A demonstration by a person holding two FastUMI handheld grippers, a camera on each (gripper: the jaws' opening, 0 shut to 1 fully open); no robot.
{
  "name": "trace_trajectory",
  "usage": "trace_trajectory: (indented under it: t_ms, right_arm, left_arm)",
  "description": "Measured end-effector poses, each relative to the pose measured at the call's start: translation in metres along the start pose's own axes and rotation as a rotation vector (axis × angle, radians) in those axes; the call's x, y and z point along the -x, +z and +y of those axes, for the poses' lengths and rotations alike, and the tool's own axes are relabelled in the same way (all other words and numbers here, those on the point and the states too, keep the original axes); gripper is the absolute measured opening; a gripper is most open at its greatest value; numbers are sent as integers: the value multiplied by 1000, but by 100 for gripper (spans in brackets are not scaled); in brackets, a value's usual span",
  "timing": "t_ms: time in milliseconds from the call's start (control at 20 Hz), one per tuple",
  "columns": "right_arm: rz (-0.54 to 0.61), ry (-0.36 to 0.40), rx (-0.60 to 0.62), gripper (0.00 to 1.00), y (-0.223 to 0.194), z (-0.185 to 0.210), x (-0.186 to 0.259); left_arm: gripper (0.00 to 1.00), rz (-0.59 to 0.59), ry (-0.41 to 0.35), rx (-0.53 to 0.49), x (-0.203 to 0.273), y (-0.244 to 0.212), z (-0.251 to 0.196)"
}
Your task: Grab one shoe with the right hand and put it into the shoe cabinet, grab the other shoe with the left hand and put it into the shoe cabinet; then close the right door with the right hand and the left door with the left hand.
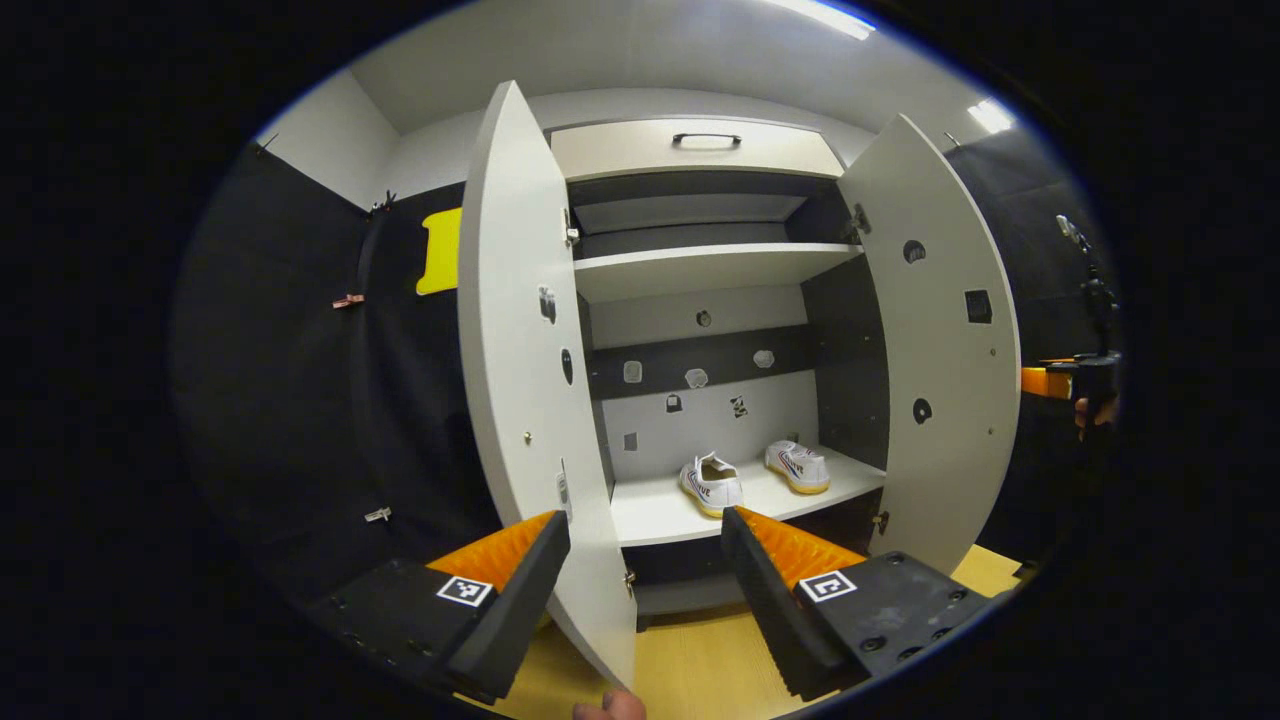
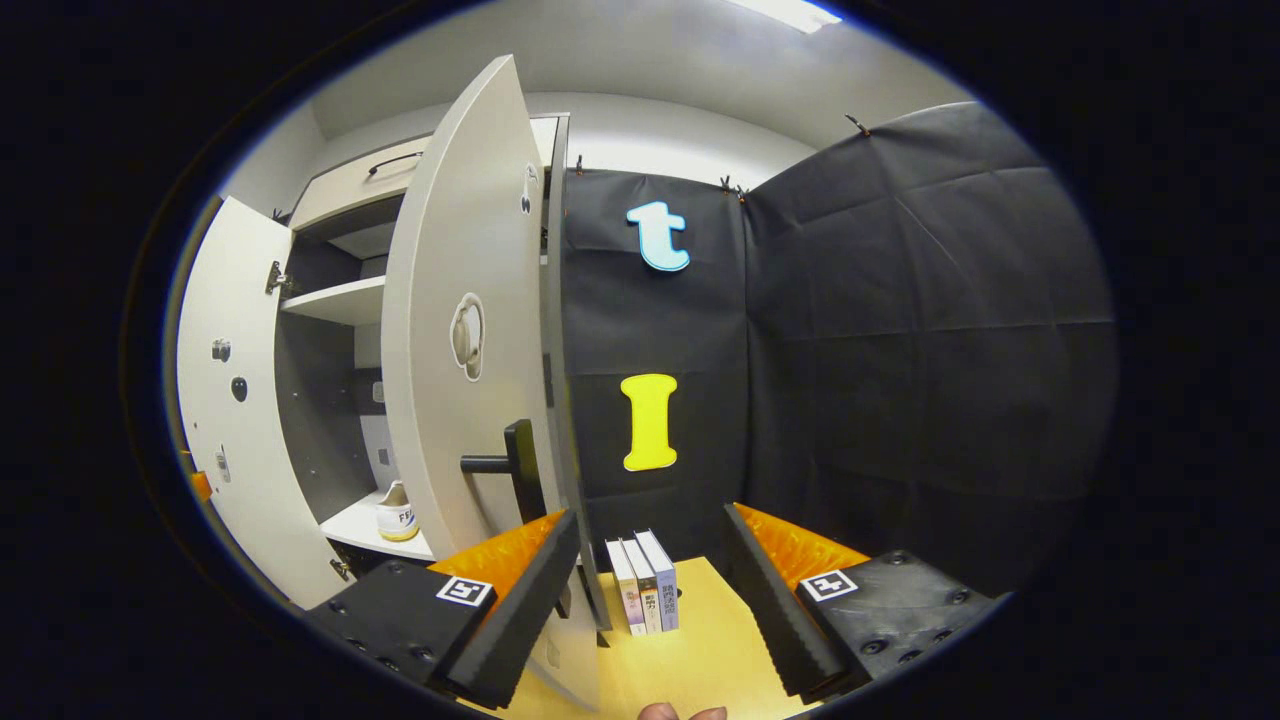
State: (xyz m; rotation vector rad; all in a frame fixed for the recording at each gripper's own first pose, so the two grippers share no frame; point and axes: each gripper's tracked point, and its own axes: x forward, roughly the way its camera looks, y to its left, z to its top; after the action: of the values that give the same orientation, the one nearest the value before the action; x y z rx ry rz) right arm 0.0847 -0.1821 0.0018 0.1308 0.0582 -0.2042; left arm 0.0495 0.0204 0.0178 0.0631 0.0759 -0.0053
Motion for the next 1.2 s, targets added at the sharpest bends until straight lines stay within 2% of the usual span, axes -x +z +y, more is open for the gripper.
trace_trajectory:
  t_ms: [300, 450, 600, 800, 1100, 1200]
  right_arm:
    - [4, 63, 7, 96, -5, 56, 8]
    - [24, 107, -46, 96, -12, 90, 8]
    - [32, 184, -83, 96, -12, 132, 7]
    - [38, 245, -53, 98, -14, 170, 14]
    - [80, 287, -5, 98, -43, 189, 44]
    - [92, 293, 7, 98, -52, 187, 54]
  left_arm:
    - [95, 9, 51, 22, 18, 1, 43]
    - [95, 20, 63, 54, 22, -6, 60]
    - [95, 25, 111, 74, 20, -11, 90]
    - [95, 29, 184, 91, 18, -16, 130]
    - [95, 28, 259, 90, -2, -18, 178]
    - [95, 21, 259, 73, -17, -17, 184]
